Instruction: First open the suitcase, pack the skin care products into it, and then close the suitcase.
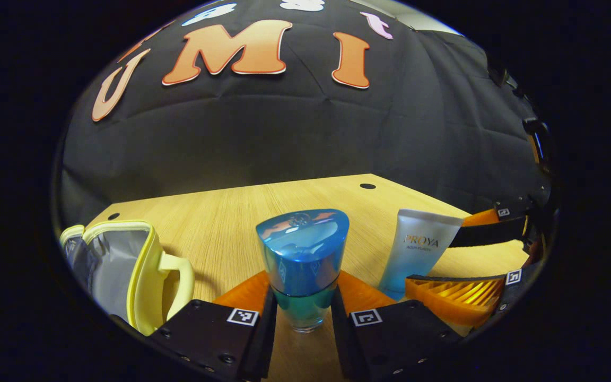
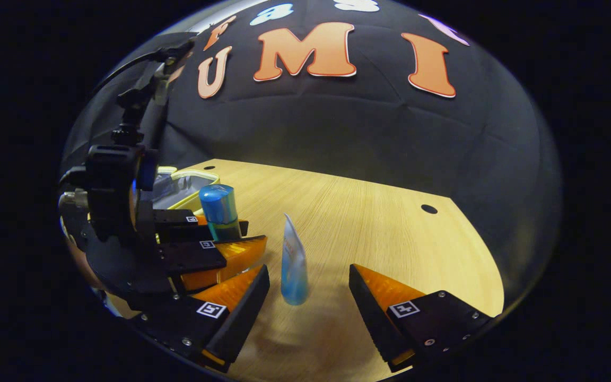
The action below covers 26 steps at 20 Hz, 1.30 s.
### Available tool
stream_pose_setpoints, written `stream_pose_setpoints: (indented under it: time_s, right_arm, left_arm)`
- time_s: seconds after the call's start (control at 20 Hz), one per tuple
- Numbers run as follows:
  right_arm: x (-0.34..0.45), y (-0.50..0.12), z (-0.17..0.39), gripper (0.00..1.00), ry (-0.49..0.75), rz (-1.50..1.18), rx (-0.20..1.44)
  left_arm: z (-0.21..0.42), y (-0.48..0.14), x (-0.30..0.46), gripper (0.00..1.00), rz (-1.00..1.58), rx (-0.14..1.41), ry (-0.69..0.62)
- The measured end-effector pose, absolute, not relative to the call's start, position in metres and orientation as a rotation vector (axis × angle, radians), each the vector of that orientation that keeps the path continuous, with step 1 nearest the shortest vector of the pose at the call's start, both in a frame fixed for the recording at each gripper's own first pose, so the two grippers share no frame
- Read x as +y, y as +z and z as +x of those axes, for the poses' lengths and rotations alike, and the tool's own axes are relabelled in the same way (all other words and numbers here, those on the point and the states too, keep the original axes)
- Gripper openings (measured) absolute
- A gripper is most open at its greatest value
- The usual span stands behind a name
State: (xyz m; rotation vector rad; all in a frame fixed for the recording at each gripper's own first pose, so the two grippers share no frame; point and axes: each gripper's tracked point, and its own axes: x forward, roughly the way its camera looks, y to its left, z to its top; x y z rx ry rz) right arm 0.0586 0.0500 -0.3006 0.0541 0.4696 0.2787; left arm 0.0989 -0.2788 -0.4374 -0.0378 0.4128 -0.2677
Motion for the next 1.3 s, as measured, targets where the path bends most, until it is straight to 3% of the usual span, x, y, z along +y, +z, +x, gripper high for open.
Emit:
stream_pose_setpoints:
  time_s: [0.25, 0.45, 0.55, 0.6, 0.85, 0.9, 0.95, 1.3]
  right_arm:
    - [0.062, -0.320, 0.061, 0.92, 0.332, 0.029, 0.501]
    - [0.076, -0.327, 0.064, 0.72, 0.366, 0.042, 0.525]
    - [0.079, -0.323, 0.065, 0.57, 0.363, 0.055, 0.525]
    - [0.083, -0.325, 0.067, 0.43, 0.376, 0.066, 0.536]
    - [0.086, -0.299, 0.061, 0.40, 0.405, 0.077, 0.529]
    - [0.086, -0.290, 0.059, 0.36, 0.411, 0.080, 0.524]
    - [0.086, -0.280, 0.057, 0.40, 0.418, 0.085, 0.516]
    - [0.092, -0.189, 0.051, 0.40, 0.477, 0.099, 0.439]
  left_arm:
    - [0.094, -0.419, -0.263, 0.49, -0.048, 0.386, -0.227]
    - [0.091, -0.399, -0.257, 0.48, -0.046, 0.365, -0.214]
    - [0.089, -0.388, -0.253, 0.48, -0.046, 0.356, -0.202]
    - [0.088, -0.385, -0.251, 0.48, -0.047, 0.353, -0.194]
    - [0.084, -0.356, -0.236, 0.48, -0.041, 0.335, -0.152]
    - [0.083, -0.349, -0.231, 0.48, -0.041, 0.335, -0.139]
    - [0.081, -0.343, -0.226, 0.48, -0.040, 0.337, -0.126]
    - [0.061, -0.275, -0.174, 0.48, -0.023, 0.328, -0.003]
